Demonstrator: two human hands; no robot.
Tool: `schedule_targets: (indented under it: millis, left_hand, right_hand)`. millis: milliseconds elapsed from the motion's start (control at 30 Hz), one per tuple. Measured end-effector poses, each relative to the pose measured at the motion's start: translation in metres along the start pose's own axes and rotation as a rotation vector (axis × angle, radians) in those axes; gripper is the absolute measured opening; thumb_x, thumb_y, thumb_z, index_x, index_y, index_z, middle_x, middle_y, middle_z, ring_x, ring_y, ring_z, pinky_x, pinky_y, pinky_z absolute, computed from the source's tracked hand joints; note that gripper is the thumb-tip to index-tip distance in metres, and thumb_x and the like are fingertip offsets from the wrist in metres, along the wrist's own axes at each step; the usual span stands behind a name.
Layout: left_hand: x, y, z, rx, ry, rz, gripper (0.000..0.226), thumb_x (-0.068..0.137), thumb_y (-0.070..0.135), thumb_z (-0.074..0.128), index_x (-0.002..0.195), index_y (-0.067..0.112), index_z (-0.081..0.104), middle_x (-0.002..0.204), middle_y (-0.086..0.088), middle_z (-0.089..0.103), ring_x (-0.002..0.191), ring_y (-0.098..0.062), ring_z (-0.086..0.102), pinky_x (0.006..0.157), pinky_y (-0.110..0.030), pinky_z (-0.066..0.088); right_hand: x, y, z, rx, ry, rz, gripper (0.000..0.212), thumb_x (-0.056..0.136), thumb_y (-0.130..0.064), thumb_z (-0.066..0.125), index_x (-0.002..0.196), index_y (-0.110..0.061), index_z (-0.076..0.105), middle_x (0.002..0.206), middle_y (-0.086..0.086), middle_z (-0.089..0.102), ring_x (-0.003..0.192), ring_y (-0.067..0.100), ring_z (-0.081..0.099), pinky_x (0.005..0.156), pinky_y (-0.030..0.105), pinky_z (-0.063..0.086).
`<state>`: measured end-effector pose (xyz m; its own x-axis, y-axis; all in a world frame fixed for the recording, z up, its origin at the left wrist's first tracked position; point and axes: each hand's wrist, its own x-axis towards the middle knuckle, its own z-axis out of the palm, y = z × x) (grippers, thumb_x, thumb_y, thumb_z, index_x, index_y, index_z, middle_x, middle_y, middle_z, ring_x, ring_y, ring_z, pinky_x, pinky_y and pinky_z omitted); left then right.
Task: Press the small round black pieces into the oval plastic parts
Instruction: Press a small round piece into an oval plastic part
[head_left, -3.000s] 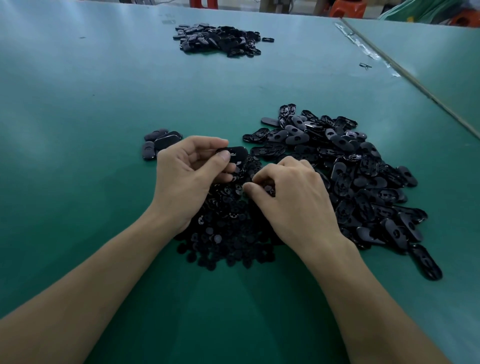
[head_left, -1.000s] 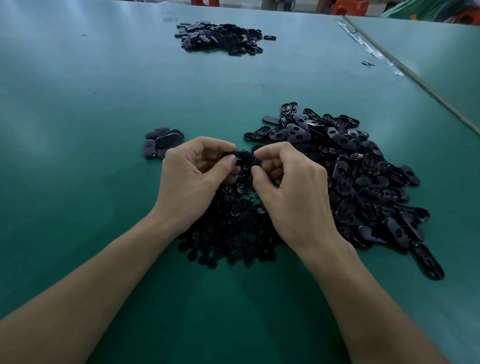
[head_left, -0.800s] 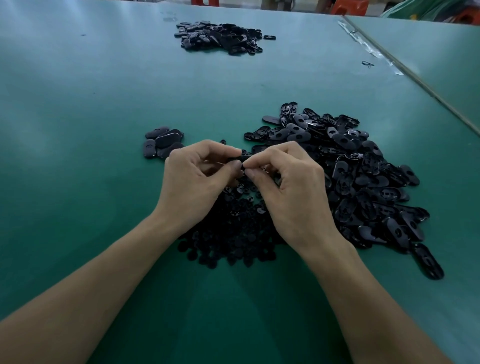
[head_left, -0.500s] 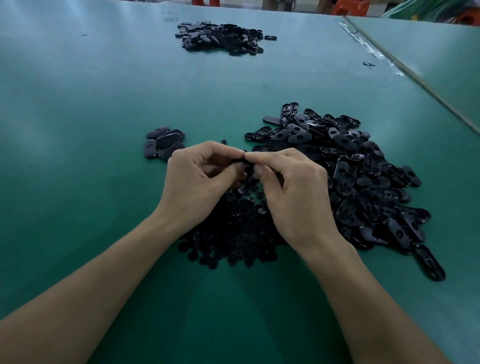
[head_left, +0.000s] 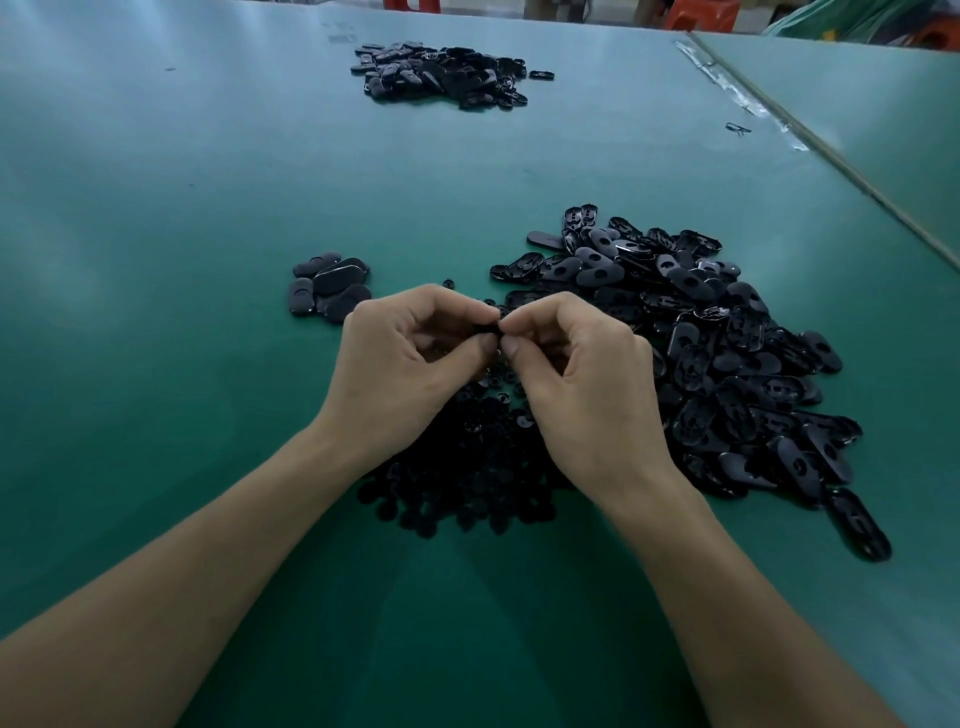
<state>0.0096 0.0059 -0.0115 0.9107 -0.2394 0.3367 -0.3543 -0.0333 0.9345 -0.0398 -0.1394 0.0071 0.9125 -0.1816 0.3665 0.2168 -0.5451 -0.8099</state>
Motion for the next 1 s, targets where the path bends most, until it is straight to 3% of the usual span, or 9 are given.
schedule_targets:
  millis: [233, 333, 500, 633, 767, 900, 1000]
  left_hand:
    - [-0.001, 0.002, 0.001, 0.04, -0.034, 0.033, 0.029, 0.081, -0.007, 0.076, 0.091, 0.02, 0.073, 0.084, 0.001, 0.078, 0.075, -0.012, 0.073, 0.075, -0.026, 0.059]
    - [-0.002, 0.004, 0.002, 0.047, -0.035, 0.05, 0.025, 0.079, -0.001, 0.075, 0.091, 0.021, 0.072, 0.083, 0.005, 0.076, 0.074, -0.008, 0.072, 0.073, -0.021, 0.057]
    - [-0.001, 0.003, 0.002, 0.059, -0.017, 0.055, 0.026, 0.079, 0.001, 0.077, 0.091, 0.023, 0.07, 0.087, 0.005, 0.076, 0.078, -0.01, 0.072, 0.076, -0.024, 0.058]
    - [-0.002, 0.002, 0.003, 0.151, 0.018, 0.091, 0.028, 0.084, -0.001, 0.078, 0.095, 0.024, 0.071, 0.089, 0.007, 0.076, 0.078, -0.011, 0.073, 0.077, -0.024, 0.059]
    - [-0.001, -0.001, 0.002, 0.168, 0.047, 0.09, 0.015, 0.086, 0.008, 0.078, 0.098, 0.017, 0.073, 0.089, 0.004, 0.077, 0.079, -0.013, 0.074, 0.078, -0.028, 0.06]
    - [-0.001, -0.001, 0.001, 0.212, 0.061, 0.114, 0.018, 0.087, 0.013, 0.075, 0.096, 0.028, 0.071, 0.087, 0.008, 0.076, 0.076, -0.012, 0.073, 0.076, -0.027, 0.059]
    - [-0.001, 0.0, 0.002, 0.26, 0.071, 0.122, 0.022, 0.088, 0.017, 0.071, 0.093, 0.037, 0.066, 0.086, 0.012, 0.073, 0.072, -0.01, 0.07, 0.071, -0.021, 0.056]
  right_hand:
    - [0.001, -0.001, -0.003, -0.029, -0.014, 0.025, 0.023, 0.091, -0.007, 0.07, 0.086, -0.029, 0.065, 0.077, -0.017, 0.068, 0.077, -0.002, 0.064, 0.067, 0.006, 0.045]
    - [0.002, -0.002, -0.005, -0.021, -0.031, 0.01, 0.023, 0.09, -0.006, 0.071, 0.086, -0.029, 0.066, 0.077, -0.016, 0.068, 0.075, -0.001, 0.065, 0.066, 0.007, 0.047]
    - [0.0, -0.004, -0.003, -0.033, 0.047, 0.02, 0.024, 0.087, -0.01, 0.075, 0.079, -0.028, 0.062, 0.072, -0.014, 0.067, 0.073, 0.003, 0.065, 0.064, 0.012, 0.049]
    - [-0.002, -0.005, 0.0, -0.063, 0.051, -0.019, 0.015, 0.09, -0.005, 0.07, 0.088, -0.02, 0.068, 0.076, -0.014, 0.068, 0.077, 0.001, 0.065, 0.066, 0.008, 0.047]
    - [-0.006, -0.008, 0.003, -0.106, 0.007, -0.054, 0.016, 0.094, -0.002, 0.064, 0.1, -0.015, 0.071, 0.085, -0.008, 0.072, 0.079, 0.003, 0.067, 0.072, 0.016, 0.053]
    - [-0.008, -0.01, 0.003, -0.116, 0.029, -0.076, 0.018, 0.093, -0.001, 0.065, 0.105, -0.013, 0.071, 0.089, -0.009, 0.072, 0.084, 0.001, 0.066, 0.077, 0.01, 0.052]
    - [-0.009, -0.012, 0.005, -0.114, 0.03, -0.081, 0.019, 0.092, -0.003, 0.066, 0.107, -0.014, 0.071, 0.091, -0.008, 0.074, 0.084, 0.002, 0.068, 0.08, 0.018, 0.055]
